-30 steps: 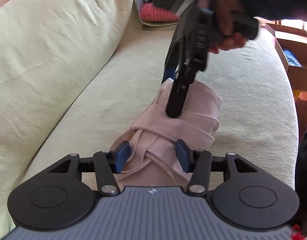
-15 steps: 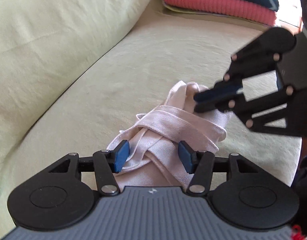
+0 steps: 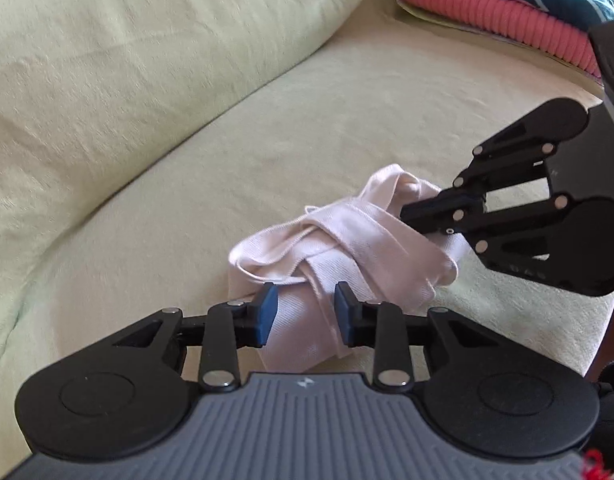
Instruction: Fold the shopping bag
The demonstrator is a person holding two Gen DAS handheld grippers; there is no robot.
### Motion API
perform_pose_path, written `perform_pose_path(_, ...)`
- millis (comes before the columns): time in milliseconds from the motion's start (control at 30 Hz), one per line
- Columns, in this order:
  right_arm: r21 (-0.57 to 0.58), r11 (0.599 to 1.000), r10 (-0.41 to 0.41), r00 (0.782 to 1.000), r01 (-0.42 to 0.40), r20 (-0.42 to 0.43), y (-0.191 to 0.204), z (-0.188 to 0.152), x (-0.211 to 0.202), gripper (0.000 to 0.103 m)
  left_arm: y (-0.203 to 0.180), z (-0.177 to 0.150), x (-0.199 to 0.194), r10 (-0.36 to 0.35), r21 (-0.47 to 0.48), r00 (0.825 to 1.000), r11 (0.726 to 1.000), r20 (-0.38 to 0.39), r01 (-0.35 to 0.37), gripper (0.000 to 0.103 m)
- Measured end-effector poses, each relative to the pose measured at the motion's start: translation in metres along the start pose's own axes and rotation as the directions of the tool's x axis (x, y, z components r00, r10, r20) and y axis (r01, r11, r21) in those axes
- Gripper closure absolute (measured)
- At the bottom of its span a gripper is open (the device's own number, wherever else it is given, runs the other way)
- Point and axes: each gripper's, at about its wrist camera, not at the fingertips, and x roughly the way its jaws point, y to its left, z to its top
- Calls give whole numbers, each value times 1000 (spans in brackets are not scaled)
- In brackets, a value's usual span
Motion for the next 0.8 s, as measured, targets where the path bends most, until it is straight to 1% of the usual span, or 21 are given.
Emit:
perform_pose_path(67, 6, 1000, 3, 1000, -3, 2, 1, 1, 1, 99, 2, -2, 1, 0, -17, 1000, 1000, 7, 1, 64)
perform_pose_path(200, 22, 1000, 16, 1000, -16, 4, 2, 3, 4, 99, 2, -1, 4, 8, -18, 1000, 1000, 2, -8, 63)
perform_pose_path(433, 35, 999, 23, 1000, -23, 6, 3, 5, 8, 100, 10, -2, 7, -7, -61, 1000, 998, 16, 8, 62)
perform_pose_path(567, 42, 999, 21, 1000, -21, -1, 3, 7, 9, 100, 6, -8, -2, 1, -71, 1000, 998, 24, 0, 62)
perform_pose_path(667, 45, 999, 17, 1000, -17, -4, 3, 7, 9, 100, 6, -6, -1, 5, -75, 1000, 997, 19, -4, 62)
perform_pose_path(800, 49, 999, 12, 1000, -12, -1, 3, 7, 8, 101, 4, -9, -7, 7, -110, 1000, 994, 28, -4, 63)
